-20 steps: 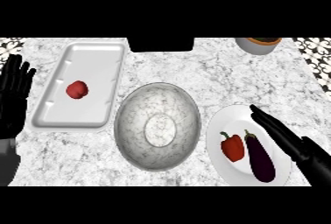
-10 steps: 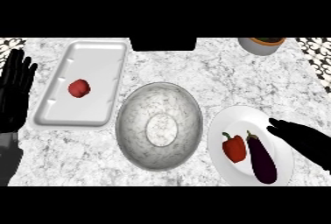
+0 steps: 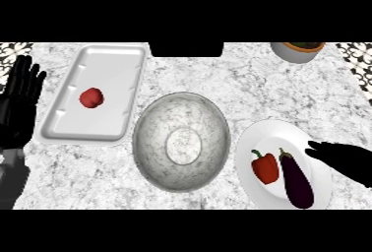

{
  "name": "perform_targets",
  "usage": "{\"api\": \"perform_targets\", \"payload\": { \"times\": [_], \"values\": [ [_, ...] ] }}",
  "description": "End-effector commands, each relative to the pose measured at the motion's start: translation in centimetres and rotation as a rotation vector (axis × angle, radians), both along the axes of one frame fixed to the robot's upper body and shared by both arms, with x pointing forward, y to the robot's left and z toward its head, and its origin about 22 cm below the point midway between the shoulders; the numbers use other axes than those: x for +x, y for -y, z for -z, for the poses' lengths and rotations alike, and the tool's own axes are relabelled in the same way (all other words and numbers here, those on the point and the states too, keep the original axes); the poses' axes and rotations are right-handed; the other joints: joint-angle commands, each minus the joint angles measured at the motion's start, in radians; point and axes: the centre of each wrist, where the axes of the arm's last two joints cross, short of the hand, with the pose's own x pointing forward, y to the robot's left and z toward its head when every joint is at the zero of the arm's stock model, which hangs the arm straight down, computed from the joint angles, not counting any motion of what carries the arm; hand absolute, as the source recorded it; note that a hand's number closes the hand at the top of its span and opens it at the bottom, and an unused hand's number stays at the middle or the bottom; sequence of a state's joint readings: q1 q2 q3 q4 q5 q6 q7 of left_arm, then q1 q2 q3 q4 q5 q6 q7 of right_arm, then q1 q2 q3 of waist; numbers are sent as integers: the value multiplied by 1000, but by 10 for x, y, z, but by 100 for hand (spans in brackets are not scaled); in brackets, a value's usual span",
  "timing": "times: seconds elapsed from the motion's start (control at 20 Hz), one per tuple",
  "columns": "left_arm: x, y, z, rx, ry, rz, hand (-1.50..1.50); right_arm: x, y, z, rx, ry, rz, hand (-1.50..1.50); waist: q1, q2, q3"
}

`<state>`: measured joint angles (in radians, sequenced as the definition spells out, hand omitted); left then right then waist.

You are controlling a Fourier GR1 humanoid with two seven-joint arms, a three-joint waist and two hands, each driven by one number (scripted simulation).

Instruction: Pick the eggplant from the plate and place it in the bowl

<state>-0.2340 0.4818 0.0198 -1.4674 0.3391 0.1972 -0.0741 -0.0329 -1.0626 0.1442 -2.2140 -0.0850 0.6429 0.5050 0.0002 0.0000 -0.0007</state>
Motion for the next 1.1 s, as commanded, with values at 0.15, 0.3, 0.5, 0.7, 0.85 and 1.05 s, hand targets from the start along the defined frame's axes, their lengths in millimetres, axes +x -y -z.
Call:
{"api": "perform_targets", "payload": {
  "times": [0.15, 0.3, 0.5, 0.7, 0.85, 1.05],
  "values": [
    [-5, -10, -4, -5, 0, 8, 0, 15, -4, 26, -14, -47, 0, -150, 4, 0, 1],
    [6, -9, 3, -5, 3, 3, 0, 20, 5, 50, -52, -59, 20, -150, -2, 1, 1],
    [-8, -6, 9, -4, -5, 7, 0, 23, -11, 55, -27, -89, 34, -150, 2, 0, 1],
    [-1, 0, 9, 1, -6, 4, 0, 50, 2, 84, -27, -63, 67, -150, 8, 3, 1],
    [-15, -6, 6, -5, -6, 0, 0, 30, 17, 96, -66, -80, 70, -150, 1, -1, 1],
    [4, -2, -6, -15, -8, 23, 0, 28, 17, 117, -28, -67, 35, -150, -4, 0, 1]
  ]
}}
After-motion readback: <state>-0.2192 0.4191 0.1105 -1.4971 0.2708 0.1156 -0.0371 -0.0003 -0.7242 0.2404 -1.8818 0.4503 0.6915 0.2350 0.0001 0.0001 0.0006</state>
